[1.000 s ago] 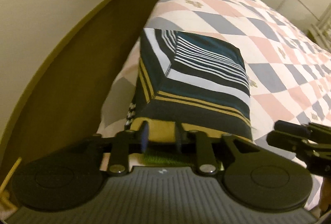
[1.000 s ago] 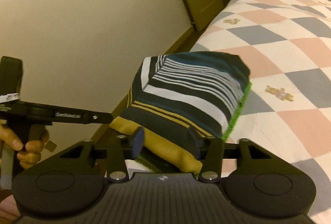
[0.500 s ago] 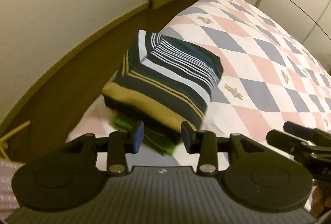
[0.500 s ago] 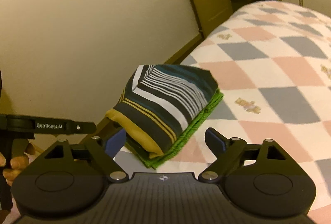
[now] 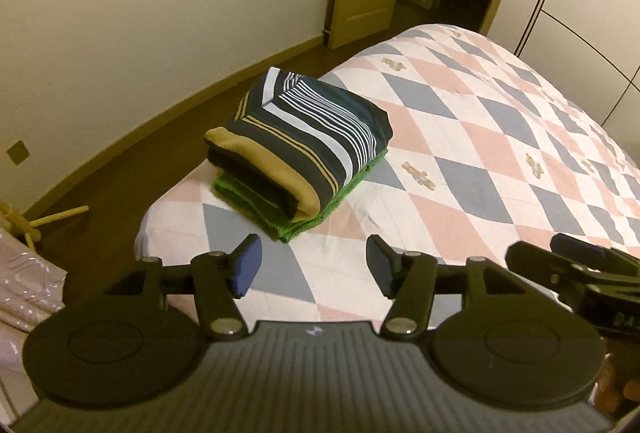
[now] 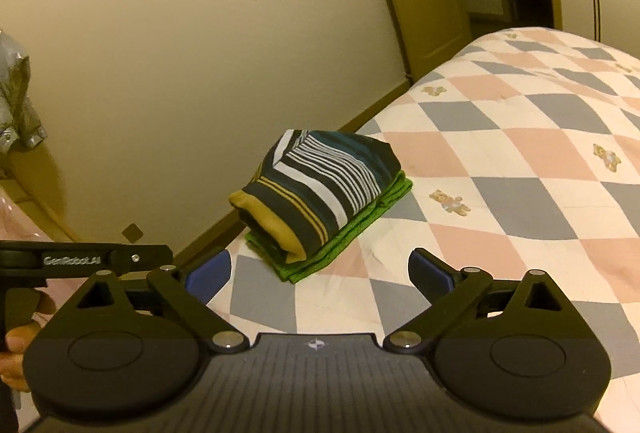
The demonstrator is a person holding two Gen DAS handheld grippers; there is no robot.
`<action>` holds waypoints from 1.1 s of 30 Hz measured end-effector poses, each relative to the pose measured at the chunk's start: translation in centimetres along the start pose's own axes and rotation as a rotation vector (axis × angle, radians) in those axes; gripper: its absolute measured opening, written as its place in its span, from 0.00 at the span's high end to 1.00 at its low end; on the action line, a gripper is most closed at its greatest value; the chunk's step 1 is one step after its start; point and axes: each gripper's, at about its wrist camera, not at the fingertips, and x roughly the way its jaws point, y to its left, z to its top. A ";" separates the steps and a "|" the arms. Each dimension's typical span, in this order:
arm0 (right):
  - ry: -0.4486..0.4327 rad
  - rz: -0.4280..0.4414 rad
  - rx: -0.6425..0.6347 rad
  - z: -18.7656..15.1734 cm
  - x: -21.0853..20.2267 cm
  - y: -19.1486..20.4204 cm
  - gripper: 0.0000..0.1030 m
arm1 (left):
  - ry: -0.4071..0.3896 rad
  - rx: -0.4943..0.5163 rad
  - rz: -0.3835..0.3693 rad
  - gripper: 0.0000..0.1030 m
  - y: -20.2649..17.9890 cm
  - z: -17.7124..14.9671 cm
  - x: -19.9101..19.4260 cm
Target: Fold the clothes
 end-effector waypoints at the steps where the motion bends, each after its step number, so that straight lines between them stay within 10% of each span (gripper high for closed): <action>1: -0.001 0.004 -0.002 0.0 -0.3 0.2 0.05 | -0.009 0.001 0.007 0.45 0.0 -0.1 -0.7; 33: 0.017 -0.089 -0.001 1.4 1.4 6.9 0.02 | -0.063 0.100 0.066 0.01 5.7 1.3 -2.7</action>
